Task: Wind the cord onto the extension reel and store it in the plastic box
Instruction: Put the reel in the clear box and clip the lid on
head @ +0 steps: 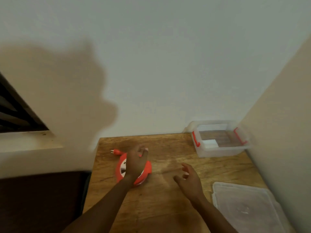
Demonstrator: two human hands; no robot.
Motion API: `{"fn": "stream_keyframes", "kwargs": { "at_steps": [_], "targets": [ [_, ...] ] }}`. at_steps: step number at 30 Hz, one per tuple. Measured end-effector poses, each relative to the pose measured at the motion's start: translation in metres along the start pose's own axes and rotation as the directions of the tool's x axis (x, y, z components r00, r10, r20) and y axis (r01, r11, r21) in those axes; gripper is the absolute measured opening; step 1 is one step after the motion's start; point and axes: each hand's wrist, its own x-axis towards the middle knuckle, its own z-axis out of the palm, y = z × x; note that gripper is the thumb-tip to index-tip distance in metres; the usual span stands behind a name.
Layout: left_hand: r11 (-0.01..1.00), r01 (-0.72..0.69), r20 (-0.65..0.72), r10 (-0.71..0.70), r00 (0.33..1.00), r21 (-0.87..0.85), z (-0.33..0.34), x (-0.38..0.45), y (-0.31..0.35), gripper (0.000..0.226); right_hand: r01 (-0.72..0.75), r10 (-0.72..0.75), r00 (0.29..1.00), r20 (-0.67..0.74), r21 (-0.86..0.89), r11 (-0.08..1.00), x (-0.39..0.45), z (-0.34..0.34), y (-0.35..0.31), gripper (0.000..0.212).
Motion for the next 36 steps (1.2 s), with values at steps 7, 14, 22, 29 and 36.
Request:
{"fn": "stream_keyframes", "kwargs": {
  "at_steps": [7, 14, 22, 29, 36],
  "targets": [
    [0.997, 0.01, 0.264, 0.01, 0.965, -0.075, 0.088, -0.001, 0.072, 0.02, -0.084, 0.092, 0.973, -0.209, 0.05, 0.995, -0.01, -0.118, 0.057, 0.062],
    [0.927, 0.355, 0.375, -0.289, 0.881, -0.119, 0.154, 0.003, 0.101, 0.028, -0.211, 0.179, 0.917, -0.357, -0.054, 0.976, -0.029, -0.217, 0.124, 0.06],
    [0.885, 0.458, 0.394, -0.39, 0.832, -0.09, 0.207, 0.007, 0.123, 0.051, -0.358, 0.255, 0.909, -0.331, -0.304, 0.883, -0.039, -0.275, 0.176, 0.056],
    [0.857, 0.51, 0.374, -0.451, 0.81, -0.07, 0.234, 0.0, 0.129, 0.058, -0.315, 0.266, 0.932, -0.247, -0.184, 0.931, -0.034, -0.283, 0.197, 0.023],
    [0.832, 0.549, 0.329, -0.497, 0.803, -0.084, 0.224, 0.002, 0.123, 0.051, -0.332, 0.344, 0.922, -0.179, 0.095, 0.938, -0.028, -0.281, 0.194, 0.023]
  ]
}}
